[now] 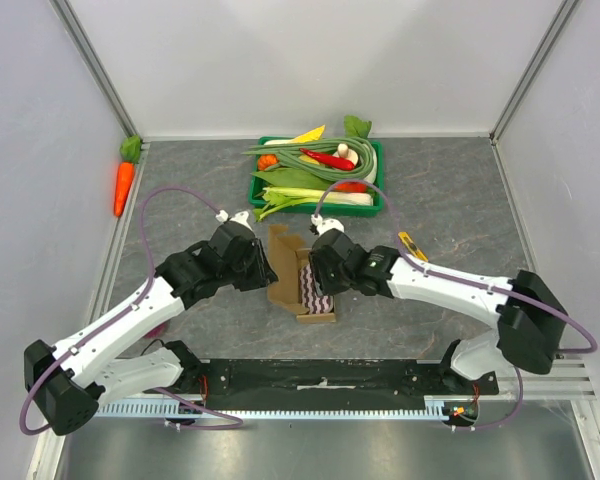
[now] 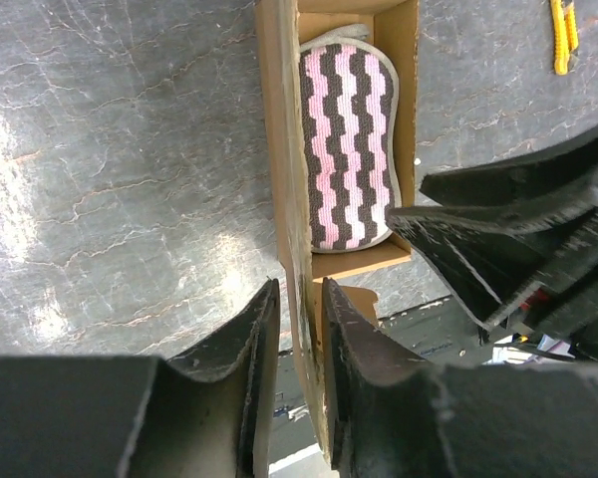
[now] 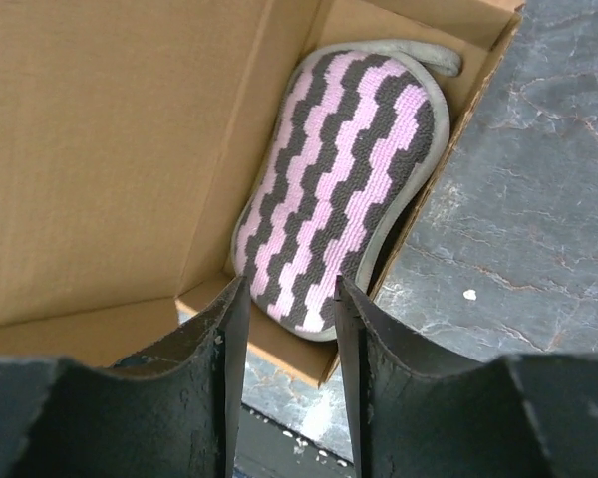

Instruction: Unpack the express box

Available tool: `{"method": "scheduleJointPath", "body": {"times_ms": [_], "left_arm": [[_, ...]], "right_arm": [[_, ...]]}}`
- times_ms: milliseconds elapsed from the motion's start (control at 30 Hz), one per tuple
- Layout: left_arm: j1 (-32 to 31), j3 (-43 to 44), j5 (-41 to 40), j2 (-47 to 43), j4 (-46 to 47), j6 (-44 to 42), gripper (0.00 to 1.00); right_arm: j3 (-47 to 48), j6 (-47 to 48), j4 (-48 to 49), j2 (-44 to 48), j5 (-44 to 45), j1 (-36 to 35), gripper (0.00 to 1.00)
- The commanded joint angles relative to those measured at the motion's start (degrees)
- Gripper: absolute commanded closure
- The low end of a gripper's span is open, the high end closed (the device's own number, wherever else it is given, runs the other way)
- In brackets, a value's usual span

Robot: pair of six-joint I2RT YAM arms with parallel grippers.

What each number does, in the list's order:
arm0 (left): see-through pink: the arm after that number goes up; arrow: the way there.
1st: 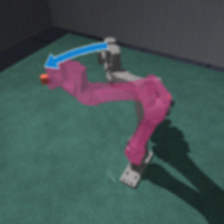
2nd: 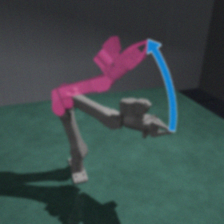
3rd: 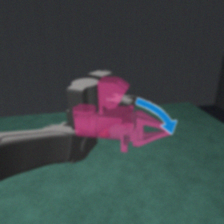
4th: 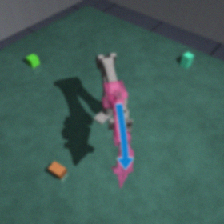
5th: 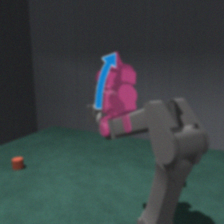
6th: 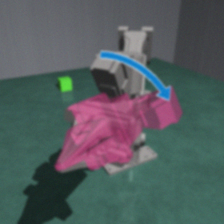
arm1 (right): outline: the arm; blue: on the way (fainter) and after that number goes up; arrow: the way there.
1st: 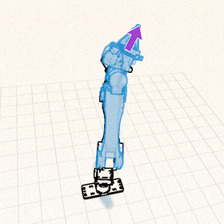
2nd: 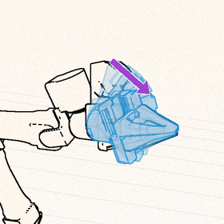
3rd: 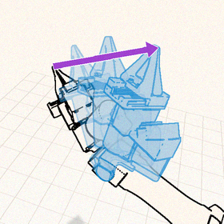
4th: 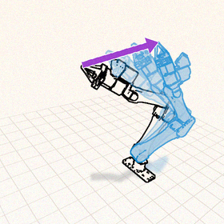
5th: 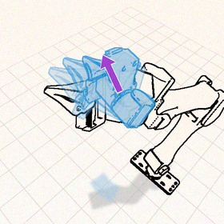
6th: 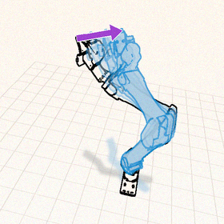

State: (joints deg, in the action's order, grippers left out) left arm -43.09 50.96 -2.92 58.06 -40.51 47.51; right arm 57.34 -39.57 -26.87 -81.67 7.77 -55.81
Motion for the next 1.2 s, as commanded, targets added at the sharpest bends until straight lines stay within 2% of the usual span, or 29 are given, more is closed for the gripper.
{"method": "scheduleJointPath", "body": {"times_ms": [0,133,267,467,633,733,833,933,967,1000,1167], "left_arm": [[0.2,-0.33,0.19,-1.63,-0.09,1.36,0.73],[0.2,-0.07,0.98,-2.25,-0.44,0.75,0.78],[0.2,0.46,2.3,-1.64,-0.53,0.31,0.83],[0.2,0.28,3.89,-1.2,-0.45,-0.4,0.89],[0.2,-0.42,4.41,-1.81,-0.45,-0.4,0.93],[0.2,-0.69,4.41,-2.16,-0.27,-0.31,0.95],[0.29,-0.77,4.32,-2.34,0.17,-0.22,0.96],[0.29,-0.77,4.32,-2.17,0.26,-0.48,0.98],[0.2,-0.69,4.06,-2.08,0.26,-0.66,0.98],[0.2,-0.77,3.97,-2.08,0.26,-0.75,0.98],[0.2,0.45,3.09,-1.99,-0.18,-1.01,0.98]], "right_arm": [[2.86,-3.4,-0.55,-4.72,7.5,-2.1,0.53],[3.39,-5.77,-1.25,-10.08,11.11,-3.07,0.52],[4.09,-6.83,-3.09,-11.67,14.9,-4.04,0.49],[3.83,-7.36,-1.44,-14.83,15.44,-4.04,0.43],[2.07,-6.05,2.09,-17.02,14.38,-4.04,0.42],[1.9,-5.78,2.61,-18.7,12.8,-4.04,0.5],[1.46,-5.6,2.97,-18.7,11.83,-3.95,0.66],[1.37,-5.17,3.05,-17.48,11.74,-3.95,0.85],[1.28,-4.9,2.97,-16.95,11.74,-4.04,0.97],[1.37,-4.81,2.97,-16.6,11.92,-4.04,1.0],[1.63,-4.37,2.97,-13.79,12.71,-4.04,1.0]]}}
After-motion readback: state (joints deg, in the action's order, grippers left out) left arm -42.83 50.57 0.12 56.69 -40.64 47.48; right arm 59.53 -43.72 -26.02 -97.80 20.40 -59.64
